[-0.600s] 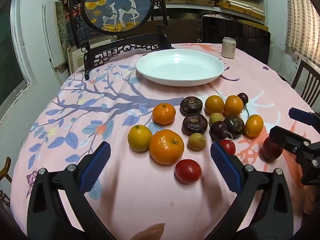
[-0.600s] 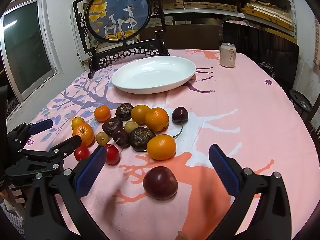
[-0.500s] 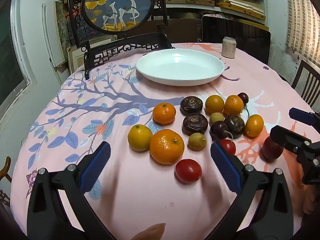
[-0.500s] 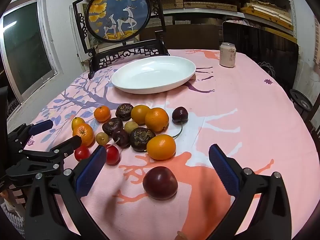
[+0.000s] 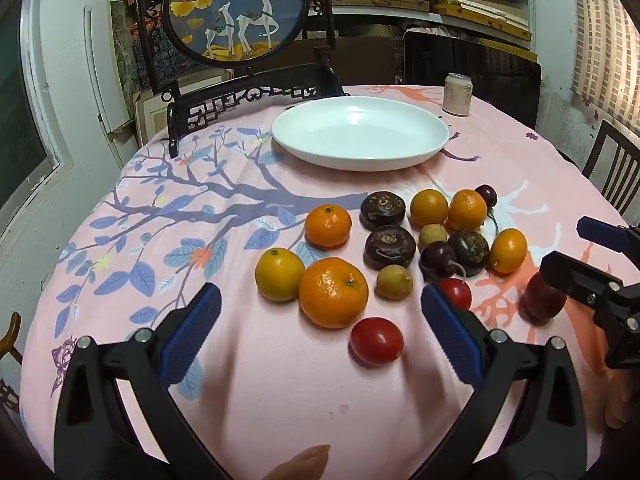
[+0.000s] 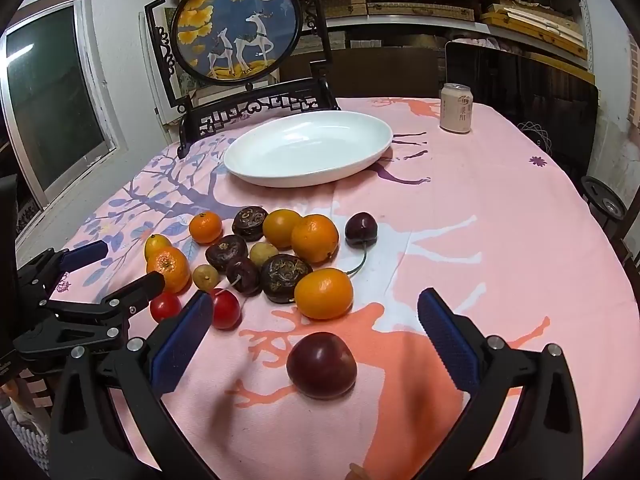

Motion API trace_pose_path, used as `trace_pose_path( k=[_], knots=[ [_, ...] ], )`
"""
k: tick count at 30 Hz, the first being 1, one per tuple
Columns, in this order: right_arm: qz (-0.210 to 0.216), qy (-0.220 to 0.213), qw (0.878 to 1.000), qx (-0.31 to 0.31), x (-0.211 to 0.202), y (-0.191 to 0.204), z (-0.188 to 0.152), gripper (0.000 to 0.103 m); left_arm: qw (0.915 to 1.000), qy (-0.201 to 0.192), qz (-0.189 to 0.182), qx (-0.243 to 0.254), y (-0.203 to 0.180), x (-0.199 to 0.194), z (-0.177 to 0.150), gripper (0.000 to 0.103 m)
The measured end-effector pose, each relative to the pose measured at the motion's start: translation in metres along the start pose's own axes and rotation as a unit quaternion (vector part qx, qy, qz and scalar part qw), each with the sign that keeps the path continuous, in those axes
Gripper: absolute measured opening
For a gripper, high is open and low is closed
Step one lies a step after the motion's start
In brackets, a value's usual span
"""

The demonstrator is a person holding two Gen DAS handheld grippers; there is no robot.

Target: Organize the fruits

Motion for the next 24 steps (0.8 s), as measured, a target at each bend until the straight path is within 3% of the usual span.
trace_pose_path(
  k=[24],
  knots=[
    [0.002, 0.000, 1.000, 0.003, -0.0015, 0.0000, 0.0006, 0.102, 1.0000, 0.002, -0.002, -0.001, -0.0010, 0.0031, -0.0025, 0.101]
  ],
)
Point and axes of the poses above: each gripper's, at about its wrist camera, not at the fingertips, and x roughly the way its jaws point, y to its left, z to its top, the point moved 4 cm from there along x, roughly the way its jaws point, and after that the axes turned 12 degrees about -z, right-handed, at the moved point
